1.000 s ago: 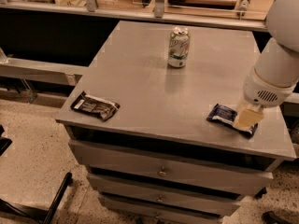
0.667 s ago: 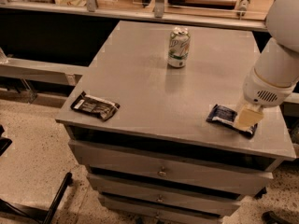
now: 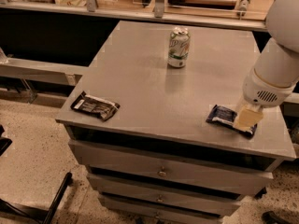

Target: Move rxbar blueberry near 7up can

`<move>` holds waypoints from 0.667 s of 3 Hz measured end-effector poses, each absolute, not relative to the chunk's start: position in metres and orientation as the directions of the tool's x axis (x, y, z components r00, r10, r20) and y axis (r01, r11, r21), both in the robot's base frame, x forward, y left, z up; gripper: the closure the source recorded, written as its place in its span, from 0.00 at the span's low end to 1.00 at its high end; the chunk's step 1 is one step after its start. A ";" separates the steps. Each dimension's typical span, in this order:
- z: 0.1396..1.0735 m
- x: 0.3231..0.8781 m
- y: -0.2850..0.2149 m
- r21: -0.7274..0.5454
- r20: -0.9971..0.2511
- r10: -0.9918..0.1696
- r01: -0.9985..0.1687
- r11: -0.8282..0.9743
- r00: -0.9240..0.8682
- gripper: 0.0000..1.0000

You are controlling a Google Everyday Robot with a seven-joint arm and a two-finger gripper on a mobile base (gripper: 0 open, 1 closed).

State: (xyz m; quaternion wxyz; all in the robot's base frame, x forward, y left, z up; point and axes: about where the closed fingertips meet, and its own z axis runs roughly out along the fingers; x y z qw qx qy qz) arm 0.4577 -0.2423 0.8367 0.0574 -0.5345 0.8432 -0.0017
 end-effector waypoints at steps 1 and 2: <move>0.836 0.458 -0.242 -0.064 -0.094 -0.901 -0.901 0.429 -0.423 0.82; 0.835 0.458 -0.242 -0.064 -0.092 -0.900 -0.900 0.431 -0.425 0.59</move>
Offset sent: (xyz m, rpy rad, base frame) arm 0.0006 0.0005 -0.0022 -0.0040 0.0068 -0.0079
